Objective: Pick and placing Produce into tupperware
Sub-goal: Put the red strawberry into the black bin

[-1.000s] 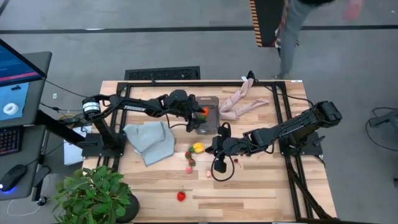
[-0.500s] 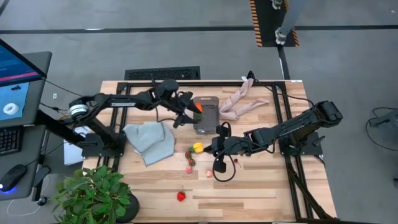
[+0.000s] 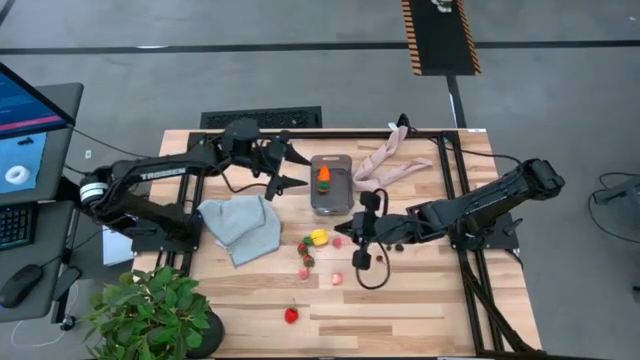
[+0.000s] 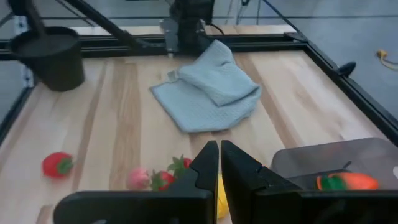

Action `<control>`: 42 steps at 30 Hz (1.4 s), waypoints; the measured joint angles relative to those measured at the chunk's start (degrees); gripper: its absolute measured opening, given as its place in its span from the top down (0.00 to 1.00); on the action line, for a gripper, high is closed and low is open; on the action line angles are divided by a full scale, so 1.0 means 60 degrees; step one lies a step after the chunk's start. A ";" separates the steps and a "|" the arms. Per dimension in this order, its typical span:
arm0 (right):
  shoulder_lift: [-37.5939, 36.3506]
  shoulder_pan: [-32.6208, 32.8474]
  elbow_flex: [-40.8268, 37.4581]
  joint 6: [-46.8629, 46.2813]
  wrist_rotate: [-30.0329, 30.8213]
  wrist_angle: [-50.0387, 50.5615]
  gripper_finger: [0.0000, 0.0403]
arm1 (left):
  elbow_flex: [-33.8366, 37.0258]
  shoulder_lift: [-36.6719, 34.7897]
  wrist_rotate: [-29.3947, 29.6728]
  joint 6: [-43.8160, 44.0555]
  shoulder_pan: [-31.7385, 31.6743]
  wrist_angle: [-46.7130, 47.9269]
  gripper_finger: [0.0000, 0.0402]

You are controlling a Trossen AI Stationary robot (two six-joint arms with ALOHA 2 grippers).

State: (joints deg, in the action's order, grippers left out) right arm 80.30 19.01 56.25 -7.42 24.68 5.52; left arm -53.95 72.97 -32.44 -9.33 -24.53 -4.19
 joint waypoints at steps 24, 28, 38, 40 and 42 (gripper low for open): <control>-0.4022 0.0104 -0.3916 -0.2272 0.1156 0.0287 0.89 | 0.4385 -0.3704 0.2156 0.0974 0.1917 -0.2222 0.34; -0.3682 0.0104 -0.4317 -0.2900 0.1166 -0.0079 0.89 | 0.4617 -0.3662 0.2586 0.0979 0.2161 -0.2325 0.34; -0.2670 -0.0007 -0.4331 -0.3468 0.1100 -0.0301 0.89 | 0.5456 -0.3665 0.3645 0.1295 0.2605 -0.3968 0.34; -0.2565 -0.0055 -0.4331 -0.3601 0.0919 -0.0253 0.89 | 0.5459 -0.3658 0.3645 0.1304 0.2608 -0.3907 0.34; -0.2541 -0.0134 -0.4331 -0.3688 0.0621 -0.0189 0.89 | 0.5459 -0.3661 0.3709 0.1313 0.2608 -0.3988 0.34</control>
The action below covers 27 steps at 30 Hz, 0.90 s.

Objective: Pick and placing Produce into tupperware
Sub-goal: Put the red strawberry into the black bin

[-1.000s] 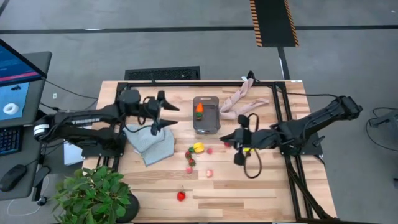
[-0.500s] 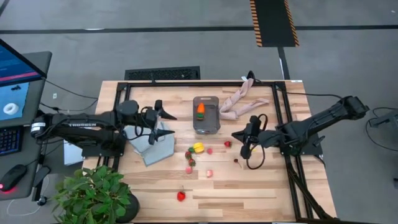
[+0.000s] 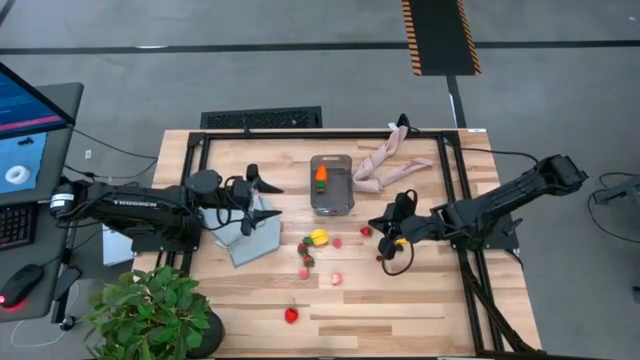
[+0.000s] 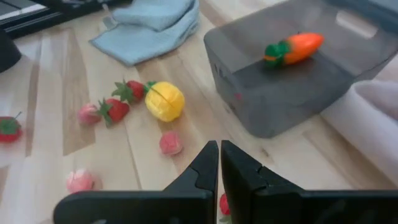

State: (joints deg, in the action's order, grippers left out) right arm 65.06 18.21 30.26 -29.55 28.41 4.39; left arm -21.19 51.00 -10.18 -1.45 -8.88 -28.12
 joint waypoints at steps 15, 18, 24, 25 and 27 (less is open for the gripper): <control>0.0146 -0.0639 -0.0004 -0.0544 -0.0518 0.1283 0.89 | 0.0000 0.0000 0.1376 0.0205 -0.0007 -0.0013 0.34; 0.0142 -0.0634 -0.0004 -0.0328 -0.1174 0.1559 0.89 | 0.0000 0.0003 0.1729 0.0428 -0.0007 0.0233 0.34; 0.0142 -0.0678 -0.0004 -0.0171 -0.1826 0.1747 0.91 | 0.0000 0.0000 0.1891 0.0929 -0.0007 0.0553 0.34; 0.0142 -0.0692 -0.0004 -0.0159 -0.1826 0.1769 0.92 | -0.0001 0.0000 0.1818 0.0918 -0.0007 0.0701 0.34; 0.0142 -0.0795 -0.0004 -0.0043 -0.1838 0.1787 0.93 | 0.0000 0.0004 0.1806 0.0918 -0.0002 0.0968 0.34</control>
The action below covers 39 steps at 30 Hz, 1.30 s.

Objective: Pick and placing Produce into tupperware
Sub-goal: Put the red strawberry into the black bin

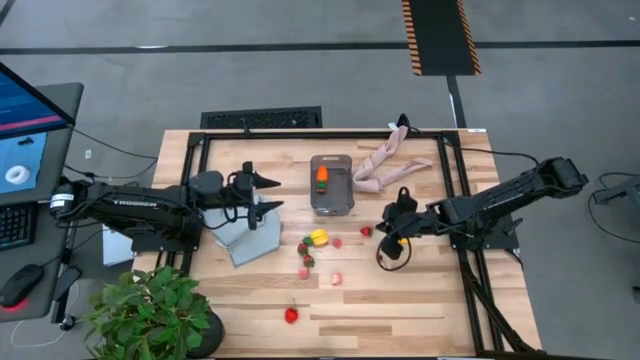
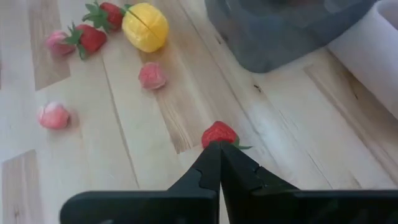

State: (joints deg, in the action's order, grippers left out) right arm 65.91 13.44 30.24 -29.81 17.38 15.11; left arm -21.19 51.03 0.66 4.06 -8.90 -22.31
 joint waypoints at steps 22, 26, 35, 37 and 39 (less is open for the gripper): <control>0.0324 -0.1664 0.0004 0.0826 -0.1901 0.0695 0.77 | -0.0004 -0.0004 -0.0136 0.0681 0.0249 0.0296 0.34; 0.0679 -0.1914 0.0016 0.1002 -0.2319 0.0377 0.77 | -0.0004 -0.0004 -0.0130 0.0679 0.0249 0.0285 0.34; 0.2037 -0.1985 0.0011 0.1224 -0.2997 -0.0254 0.77 | -0.0004 -0.0004 -0.0139 0.0685 0.0268 0.0291 0.34; 0.2337 -0.1937 0.0011 0.1280 -0.3028 -0.0499 0.77 | -0.0004 -0.0004 -0.0133 0.0683 0.0268 0.0296 0.34; 0.2556 -0.1932 0.0007 0.1312 -0.3029 -0.0636 0.77 | -0.0004 -0.0004 -0.0133 0.0681 0.0268 0.0296 0.34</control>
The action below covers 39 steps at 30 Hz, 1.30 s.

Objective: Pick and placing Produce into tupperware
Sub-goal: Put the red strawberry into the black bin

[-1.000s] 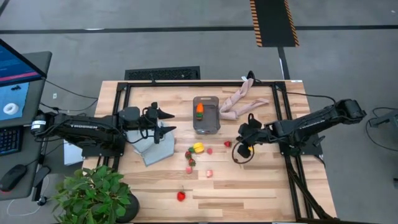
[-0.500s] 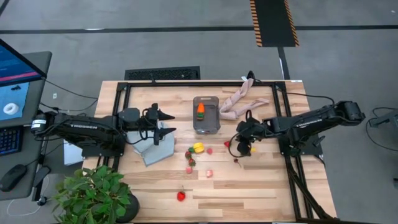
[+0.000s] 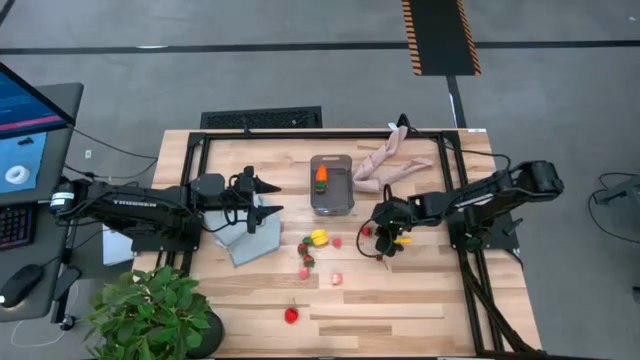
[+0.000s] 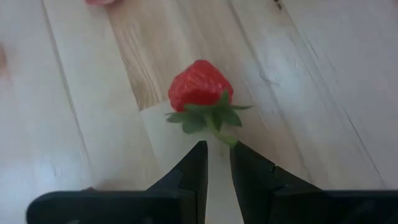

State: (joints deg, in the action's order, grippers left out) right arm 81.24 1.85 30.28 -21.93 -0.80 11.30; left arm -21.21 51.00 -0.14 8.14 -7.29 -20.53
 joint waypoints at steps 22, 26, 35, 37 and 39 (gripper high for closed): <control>0.0100 -0.0209 0.0000 0.0743 -0.0149 -0.0082 0.77 | 0.0000 0.0000 0.0033 -0.0051 0.0000 -0.0073 0.34; 0.0100 -0.0208 0.0000 0.0823 -0.0152 -0.0104 0.77 | 0.0000 0.0000 0.0033 -0.0051 0.0000 -0.0073 0.34; 0.0089 -0.0219 0.0343 0.1249 -0.0149 -0.0108 0.77 | 0.0000 0.0000 0.0029 -0.0047 0.0000 -0.0141 0.34; 0.0089 -0.0215 0.0390 0.1246 -0.0149 -0.0111 0.77 | 0.0000 0.0000 0.0029 -0.0047 0.0000 -0.0142 0.34; 0.0089 -0.0215 0.0390 0.1246 -0.0152 -0.0081 0.77 | 0.0000 0.0000 0.0029 -0.0047 0.0000 -0.0142 0.34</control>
State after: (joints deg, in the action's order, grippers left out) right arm 81.78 0.56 32.62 -14.46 -1.71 10.82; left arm -21.21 51.00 0.03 7.86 -7.29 -21.39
